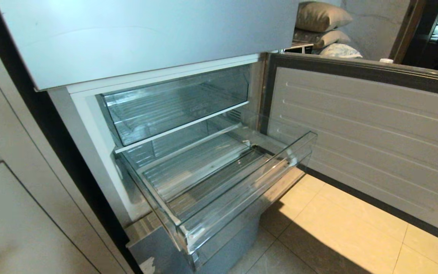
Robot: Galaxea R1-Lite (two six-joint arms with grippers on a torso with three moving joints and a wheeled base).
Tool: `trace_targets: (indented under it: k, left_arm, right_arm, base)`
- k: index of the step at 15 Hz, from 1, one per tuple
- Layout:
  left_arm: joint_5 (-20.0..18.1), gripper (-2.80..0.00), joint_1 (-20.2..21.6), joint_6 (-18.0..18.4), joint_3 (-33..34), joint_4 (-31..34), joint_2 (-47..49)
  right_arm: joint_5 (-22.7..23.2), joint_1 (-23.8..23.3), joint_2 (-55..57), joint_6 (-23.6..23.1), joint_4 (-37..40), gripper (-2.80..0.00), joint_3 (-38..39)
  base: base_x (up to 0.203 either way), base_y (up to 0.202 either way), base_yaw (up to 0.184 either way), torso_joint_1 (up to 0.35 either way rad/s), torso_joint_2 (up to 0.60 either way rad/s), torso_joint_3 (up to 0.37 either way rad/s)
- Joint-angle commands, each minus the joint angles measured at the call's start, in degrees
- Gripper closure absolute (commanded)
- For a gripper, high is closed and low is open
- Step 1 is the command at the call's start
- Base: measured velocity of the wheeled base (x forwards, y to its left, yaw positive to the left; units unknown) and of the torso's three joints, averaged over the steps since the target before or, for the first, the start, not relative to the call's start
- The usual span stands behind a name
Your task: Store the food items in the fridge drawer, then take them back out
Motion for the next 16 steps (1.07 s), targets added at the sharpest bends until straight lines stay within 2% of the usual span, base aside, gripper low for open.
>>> trace_targets:
  k: [1, 6, 11, 13, 16]
  left_arm:
    - [0.02, 0.0, 0.01, -0.02, -0.02, -0.02, 0.03]
    - [0.02, 0.0, 0.01, -0.02, -0.02, -0.02, 0.03]
    - [0.02, 0.0, 0.01, -0.02, -0.02, -0.02, 0.03]
    - [0.02, 0.0, 0.01, -0.02, -0.02, -0.02, 0.03]
    - [0.02, 0.0, 0.01, -0.02, -0.02, -0.02, -0.04]
  right_arm:
    - [-1.06, -0.04, 0.28, 0.01, 0.07, 0.0, -1.81]
    - [-12.79, -0.01, 13.3, 1.37, 4.78, 0.0, -19.19]
    - [-23.23, -1.17, 33.18, 9.47, 5.32, 0.0, -39.19]
    - [-24.27, -8.72, 40.8, 11.05, 3.97, 0.0, -46.94]
    - [-23.13, -24.97, 51.43, 12.36, -0.73, 0.0, -57.57]
  base:
    - [0.0, 0.0, 0.0, 0.0, 0.0, 0.0]
    - [0.0, 0.0, 0.0, 0.0, 0.0, 0.0]
    - [0.0, 0.0, 0.0, 0.0, 0.0, 0.0]
    - [0.0, 0.0, 0.0, 0.0, 0.0, 0.0]
    - [0.0, 0.0, 0.0, 0.0, 0.0, 0.0]
